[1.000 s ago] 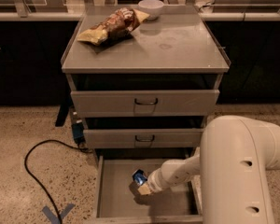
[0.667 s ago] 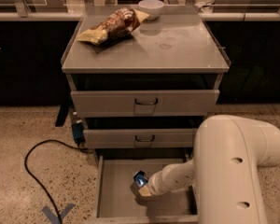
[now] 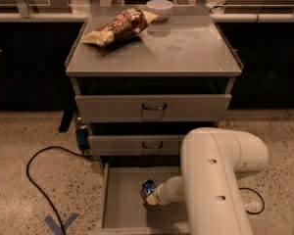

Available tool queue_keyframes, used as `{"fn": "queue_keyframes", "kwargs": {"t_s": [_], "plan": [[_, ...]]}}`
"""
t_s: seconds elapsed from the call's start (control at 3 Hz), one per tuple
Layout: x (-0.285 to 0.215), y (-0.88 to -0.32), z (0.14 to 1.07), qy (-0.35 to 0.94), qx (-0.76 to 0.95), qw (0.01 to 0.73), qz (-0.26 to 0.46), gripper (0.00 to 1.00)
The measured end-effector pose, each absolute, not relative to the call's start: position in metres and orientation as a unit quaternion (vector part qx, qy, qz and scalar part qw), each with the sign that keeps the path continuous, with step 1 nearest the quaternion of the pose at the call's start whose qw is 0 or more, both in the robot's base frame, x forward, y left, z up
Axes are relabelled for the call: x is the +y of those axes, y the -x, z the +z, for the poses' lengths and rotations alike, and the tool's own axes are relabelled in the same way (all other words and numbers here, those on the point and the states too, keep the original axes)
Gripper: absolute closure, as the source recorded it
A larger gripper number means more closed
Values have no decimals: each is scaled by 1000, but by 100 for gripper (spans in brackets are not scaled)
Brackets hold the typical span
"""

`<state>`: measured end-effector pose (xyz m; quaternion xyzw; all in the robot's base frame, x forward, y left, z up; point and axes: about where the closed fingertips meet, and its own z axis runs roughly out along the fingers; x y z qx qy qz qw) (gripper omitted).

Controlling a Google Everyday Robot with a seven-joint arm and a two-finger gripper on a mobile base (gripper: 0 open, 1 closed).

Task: Place pepsi can into bottom drawer

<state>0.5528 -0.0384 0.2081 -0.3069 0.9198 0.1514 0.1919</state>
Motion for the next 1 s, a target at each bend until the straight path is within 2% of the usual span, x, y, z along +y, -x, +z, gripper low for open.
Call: {"fn": "queue_keyframes", "kwargs": {"t_s": [0.33,1.0], "plan": [[-34,-570,170,289,929,180,148,100],[-42,-588,122,218,945,150,190,100]]}}
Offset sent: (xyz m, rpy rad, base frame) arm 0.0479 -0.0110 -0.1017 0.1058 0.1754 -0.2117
